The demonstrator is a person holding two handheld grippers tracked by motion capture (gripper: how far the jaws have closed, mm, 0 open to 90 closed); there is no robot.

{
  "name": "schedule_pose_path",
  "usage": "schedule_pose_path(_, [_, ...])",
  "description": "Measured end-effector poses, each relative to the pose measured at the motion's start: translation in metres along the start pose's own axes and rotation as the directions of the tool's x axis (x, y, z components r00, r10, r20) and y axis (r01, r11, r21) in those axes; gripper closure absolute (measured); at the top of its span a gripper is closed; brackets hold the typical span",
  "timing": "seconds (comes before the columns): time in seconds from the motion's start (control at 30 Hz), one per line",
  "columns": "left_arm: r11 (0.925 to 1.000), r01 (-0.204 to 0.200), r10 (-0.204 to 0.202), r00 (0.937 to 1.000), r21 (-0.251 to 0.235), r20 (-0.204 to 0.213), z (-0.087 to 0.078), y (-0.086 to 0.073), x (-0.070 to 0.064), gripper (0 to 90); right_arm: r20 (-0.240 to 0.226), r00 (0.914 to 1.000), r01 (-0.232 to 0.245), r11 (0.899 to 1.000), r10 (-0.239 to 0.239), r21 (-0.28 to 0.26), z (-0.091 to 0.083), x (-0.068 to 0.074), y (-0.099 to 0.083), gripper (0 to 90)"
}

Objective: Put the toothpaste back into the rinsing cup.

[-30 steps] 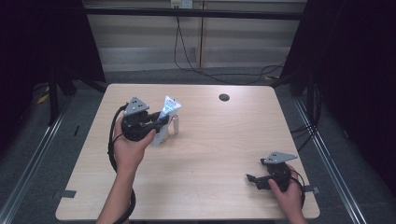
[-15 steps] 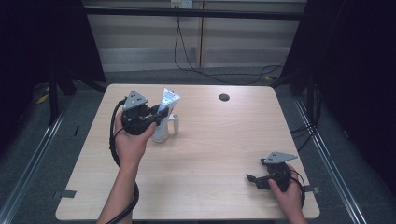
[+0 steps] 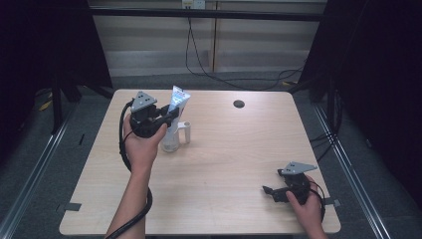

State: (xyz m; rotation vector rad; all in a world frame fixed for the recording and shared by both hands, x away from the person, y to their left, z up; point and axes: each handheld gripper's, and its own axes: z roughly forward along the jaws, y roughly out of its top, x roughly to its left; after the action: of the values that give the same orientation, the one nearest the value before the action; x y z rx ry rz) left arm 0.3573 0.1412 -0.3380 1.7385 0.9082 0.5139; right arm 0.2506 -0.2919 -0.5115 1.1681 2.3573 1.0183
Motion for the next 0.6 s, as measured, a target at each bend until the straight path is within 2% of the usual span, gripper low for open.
schedule_pose_path(0.6, [0.9999,0.010,-0.010,0.9996,-0.009,-0.028,0.0099,0.0035,0.0061,70.4,0.000,1.0000,0.000,1.000,0.000,0.000,0.0000,0.0001,0.0000,11.0])
